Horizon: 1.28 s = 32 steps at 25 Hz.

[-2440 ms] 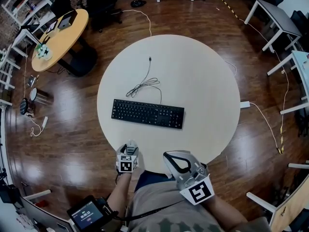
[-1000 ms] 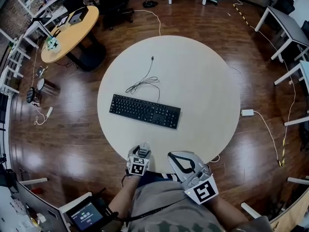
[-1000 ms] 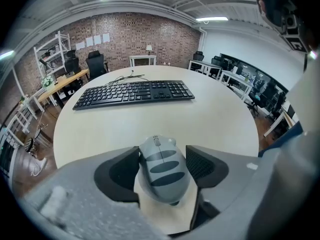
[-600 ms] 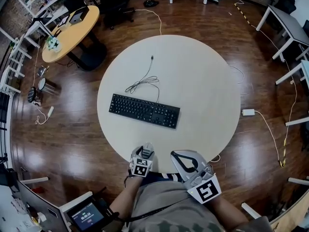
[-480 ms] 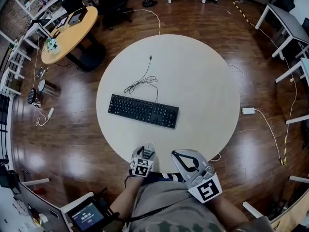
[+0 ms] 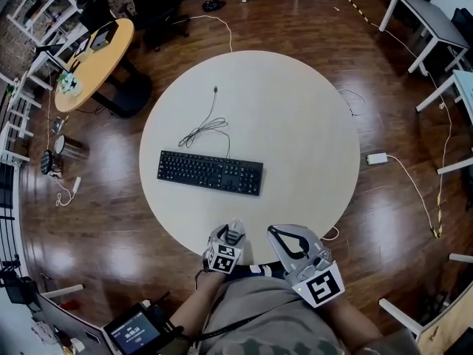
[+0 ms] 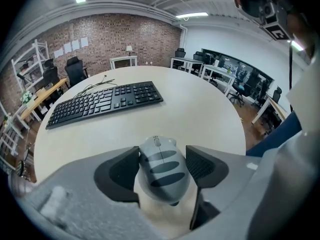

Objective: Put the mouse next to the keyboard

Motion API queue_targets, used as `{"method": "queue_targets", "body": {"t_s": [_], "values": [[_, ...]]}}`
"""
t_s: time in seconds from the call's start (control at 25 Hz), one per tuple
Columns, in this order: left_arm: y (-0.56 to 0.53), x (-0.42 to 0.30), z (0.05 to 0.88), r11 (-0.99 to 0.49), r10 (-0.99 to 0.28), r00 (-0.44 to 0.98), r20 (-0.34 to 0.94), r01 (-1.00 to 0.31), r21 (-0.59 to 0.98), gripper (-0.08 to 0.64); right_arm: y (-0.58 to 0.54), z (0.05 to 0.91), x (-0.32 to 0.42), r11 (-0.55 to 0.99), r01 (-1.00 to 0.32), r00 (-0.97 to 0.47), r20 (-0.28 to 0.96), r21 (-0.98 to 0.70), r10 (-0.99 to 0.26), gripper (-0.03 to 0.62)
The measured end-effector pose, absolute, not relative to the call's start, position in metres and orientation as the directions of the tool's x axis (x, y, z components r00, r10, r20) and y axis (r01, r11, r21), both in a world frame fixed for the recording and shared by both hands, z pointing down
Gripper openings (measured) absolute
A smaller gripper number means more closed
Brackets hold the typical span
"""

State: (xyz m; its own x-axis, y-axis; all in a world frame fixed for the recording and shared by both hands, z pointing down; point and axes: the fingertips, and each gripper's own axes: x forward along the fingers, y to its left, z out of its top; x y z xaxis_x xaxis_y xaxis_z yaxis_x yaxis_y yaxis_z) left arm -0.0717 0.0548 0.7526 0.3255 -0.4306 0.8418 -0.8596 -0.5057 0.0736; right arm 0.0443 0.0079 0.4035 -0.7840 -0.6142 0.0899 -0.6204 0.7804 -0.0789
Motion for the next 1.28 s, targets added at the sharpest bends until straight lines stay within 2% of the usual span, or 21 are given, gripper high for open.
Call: {"method": "queue_targets", "body": {"t_s": [0.24, 1.28], "values": [[0.051, -0.045, 0.753, -0.562, -0.404, 0.359, 0.841, -0.823, 0.082, 0.304, 0.0, 0.394, 0.065, 0.748, -0.658, -0.753, 0.063, -0.084, -0.655, 0.005], [0.041, 0.015, 0.754, -0.631, -0.338, 0.411, 0.846, -0.766, 0.12, 0.305, -0.017, 0.406, 0.118, 0.662, -0.744, -0.669, 0.083, -0.094, -0.739, 0.005]]}}
